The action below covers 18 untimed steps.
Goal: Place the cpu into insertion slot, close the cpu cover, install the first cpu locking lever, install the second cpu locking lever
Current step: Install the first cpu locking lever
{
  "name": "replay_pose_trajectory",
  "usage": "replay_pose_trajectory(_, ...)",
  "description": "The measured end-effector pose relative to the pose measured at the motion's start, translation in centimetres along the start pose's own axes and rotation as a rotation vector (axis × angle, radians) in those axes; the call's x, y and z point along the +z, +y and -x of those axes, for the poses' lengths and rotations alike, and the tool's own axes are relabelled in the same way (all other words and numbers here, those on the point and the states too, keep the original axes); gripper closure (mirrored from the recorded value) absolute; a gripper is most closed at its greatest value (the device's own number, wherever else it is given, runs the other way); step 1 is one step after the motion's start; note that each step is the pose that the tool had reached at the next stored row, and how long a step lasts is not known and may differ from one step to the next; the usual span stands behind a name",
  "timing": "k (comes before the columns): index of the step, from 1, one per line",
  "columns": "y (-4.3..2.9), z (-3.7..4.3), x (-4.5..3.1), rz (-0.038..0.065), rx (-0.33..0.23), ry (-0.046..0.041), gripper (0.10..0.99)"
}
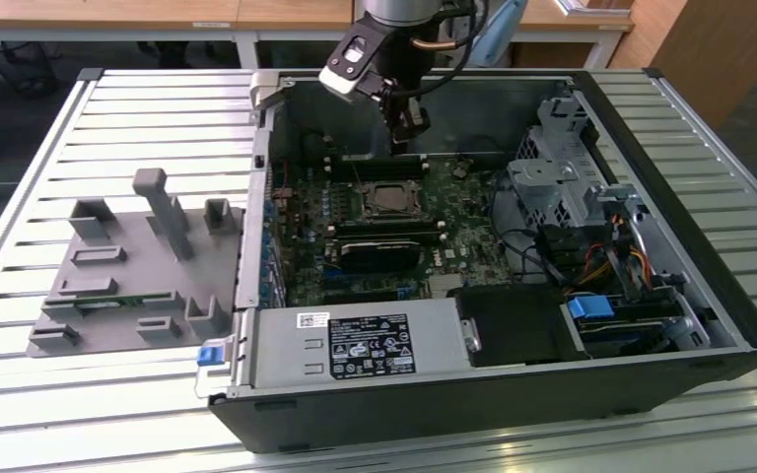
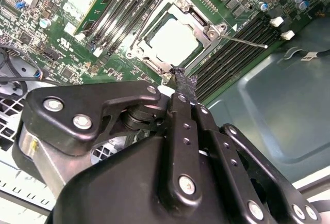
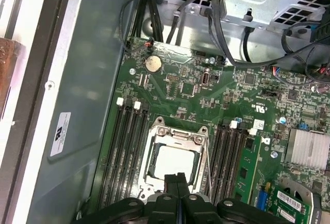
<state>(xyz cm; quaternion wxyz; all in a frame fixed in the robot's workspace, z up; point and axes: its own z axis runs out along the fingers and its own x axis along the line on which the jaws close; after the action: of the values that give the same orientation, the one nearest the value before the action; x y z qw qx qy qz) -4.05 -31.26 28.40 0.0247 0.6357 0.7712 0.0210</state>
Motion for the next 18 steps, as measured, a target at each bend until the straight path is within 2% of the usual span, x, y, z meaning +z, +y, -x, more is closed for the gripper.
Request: replay_pose_trajectory(18, 0.0, 0.0, 0.0, 0.0, -0.02, 0.0004, 0.98)
